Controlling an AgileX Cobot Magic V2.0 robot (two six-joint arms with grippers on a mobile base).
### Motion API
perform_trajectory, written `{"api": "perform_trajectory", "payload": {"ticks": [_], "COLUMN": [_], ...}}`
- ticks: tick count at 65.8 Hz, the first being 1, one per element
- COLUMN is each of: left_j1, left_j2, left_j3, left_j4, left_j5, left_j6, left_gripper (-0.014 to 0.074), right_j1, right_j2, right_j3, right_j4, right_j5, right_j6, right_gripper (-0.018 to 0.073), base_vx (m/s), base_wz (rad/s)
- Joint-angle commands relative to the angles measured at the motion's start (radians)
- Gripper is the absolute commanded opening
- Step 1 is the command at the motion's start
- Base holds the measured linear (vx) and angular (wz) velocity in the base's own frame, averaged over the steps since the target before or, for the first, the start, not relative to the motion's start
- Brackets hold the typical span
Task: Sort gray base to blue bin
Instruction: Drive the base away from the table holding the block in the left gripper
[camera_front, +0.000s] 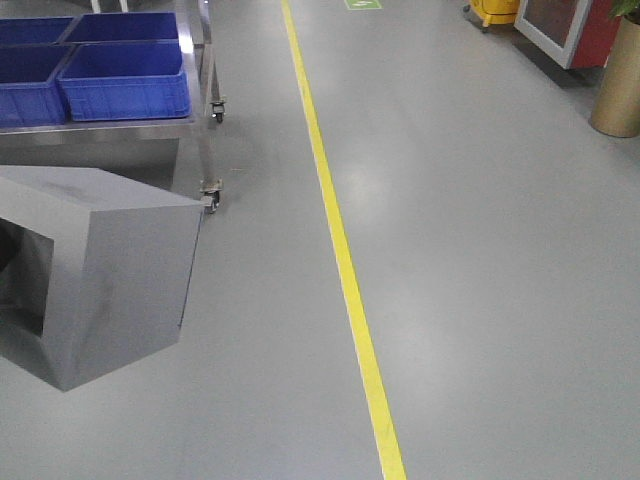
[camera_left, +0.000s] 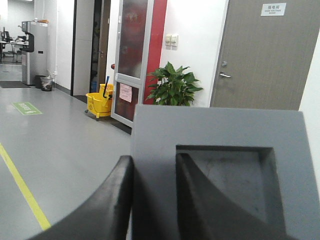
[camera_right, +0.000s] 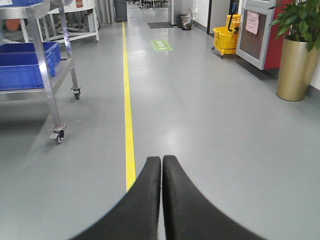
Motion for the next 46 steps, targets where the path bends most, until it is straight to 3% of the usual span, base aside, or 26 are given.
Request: {"api": "perform_trajectory", "payload": {"ticks": [1, 19, 46], "left_j1": [-0.002, -0.002, -0.002], "left_j2": [0.001, 0.001, 0.001], "left_j3": [-0.031, -0.031, -0.031], "left_j4": [-0.004, -0.004, -0.004], "left_j5": [-0.111, -0.111, -0.111], "left_j6": [-0.01, -0.01, -0.01], "left_gripper": [-0.0007, -0.0007, -0.0007], "right_j1": [-0.003, -0.003, -0.003], "right_j2": [0.018, 0.018, 0.018], "right_j3": [0.002, 0.002, 0.002], "right_j4": [-0.008, -0.008, -0.008], "right_j5": [-0.072, -0.072, -0.072], "right_j6": [-0.011, -0.011, -0.011], "right_gripper": [-0.0005, -0.0005, -0.0005], "base_vx": [0.25, 0.29, 0.34], "base_wz": [-0.11, 0.1, 0.41]}}
